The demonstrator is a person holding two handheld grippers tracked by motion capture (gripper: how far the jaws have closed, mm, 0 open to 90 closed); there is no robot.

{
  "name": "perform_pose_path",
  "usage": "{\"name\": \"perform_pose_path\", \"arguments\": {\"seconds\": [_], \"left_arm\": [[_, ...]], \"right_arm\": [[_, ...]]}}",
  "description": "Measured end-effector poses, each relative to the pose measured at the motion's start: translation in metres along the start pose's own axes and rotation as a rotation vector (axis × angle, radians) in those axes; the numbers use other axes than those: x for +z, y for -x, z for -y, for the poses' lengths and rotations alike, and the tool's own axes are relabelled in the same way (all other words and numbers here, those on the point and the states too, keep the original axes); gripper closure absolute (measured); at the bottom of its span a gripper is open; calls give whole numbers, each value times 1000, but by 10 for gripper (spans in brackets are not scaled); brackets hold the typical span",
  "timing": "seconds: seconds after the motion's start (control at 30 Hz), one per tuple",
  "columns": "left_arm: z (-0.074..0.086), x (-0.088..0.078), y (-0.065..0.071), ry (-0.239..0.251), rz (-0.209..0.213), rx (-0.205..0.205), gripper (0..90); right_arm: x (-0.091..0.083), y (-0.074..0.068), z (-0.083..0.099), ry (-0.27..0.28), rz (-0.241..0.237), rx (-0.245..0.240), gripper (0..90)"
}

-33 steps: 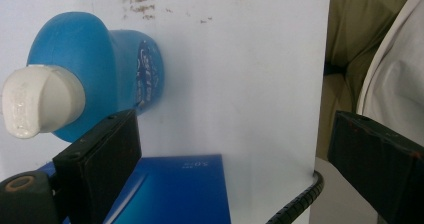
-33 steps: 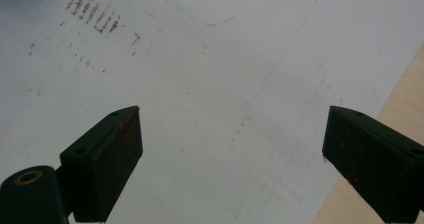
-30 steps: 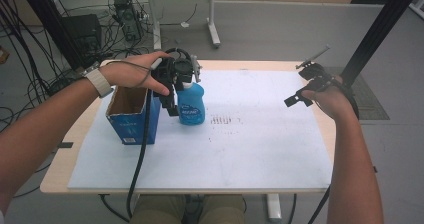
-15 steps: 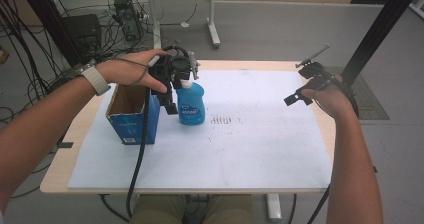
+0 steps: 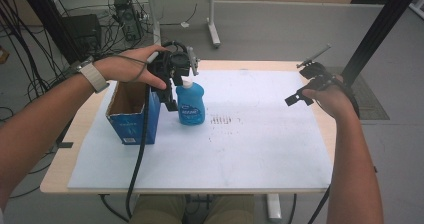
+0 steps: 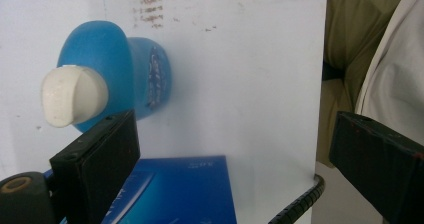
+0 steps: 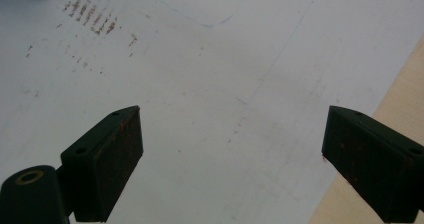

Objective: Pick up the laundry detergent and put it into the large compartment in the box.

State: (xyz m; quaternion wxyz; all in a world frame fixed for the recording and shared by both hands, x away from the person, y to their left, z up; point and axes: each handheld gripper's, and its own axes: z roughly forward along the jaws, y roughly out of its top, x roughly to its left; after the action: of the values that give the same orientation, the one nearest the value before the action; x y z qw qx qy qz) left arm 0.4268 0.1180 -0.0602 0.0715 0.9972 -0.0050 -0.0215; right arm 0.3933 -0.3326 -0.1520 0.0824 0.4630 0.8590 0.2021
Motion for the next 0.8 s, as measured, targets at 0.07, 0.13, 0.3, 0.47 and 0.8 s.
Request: {"name": "perform_pose_path", "arguments": {"seconds": [0.07, 0.13, 0.3, 0.47, 0.8], "left_arm": [[0, -1, -1, 2, 6, -3, 64], [0, -1, -1, -2, 4, -3, 64], [1, -2, -2, 6, 7, -3, 65], [2, -2, -4, 14, 7, 3, 66], [-3, -6, -13, 4, -2, 10, 67]], "right_arm": [[0, 0, 1, -1, 0, 2, 92], [0, 1, 1, 0, -1, 2, 93], [0, 1, 2, -2, 0, 5, 93], [-1, 1, 3, -1, 0, 5, 92], [1, 3, 5, -7, -4, 10, 93]]}}
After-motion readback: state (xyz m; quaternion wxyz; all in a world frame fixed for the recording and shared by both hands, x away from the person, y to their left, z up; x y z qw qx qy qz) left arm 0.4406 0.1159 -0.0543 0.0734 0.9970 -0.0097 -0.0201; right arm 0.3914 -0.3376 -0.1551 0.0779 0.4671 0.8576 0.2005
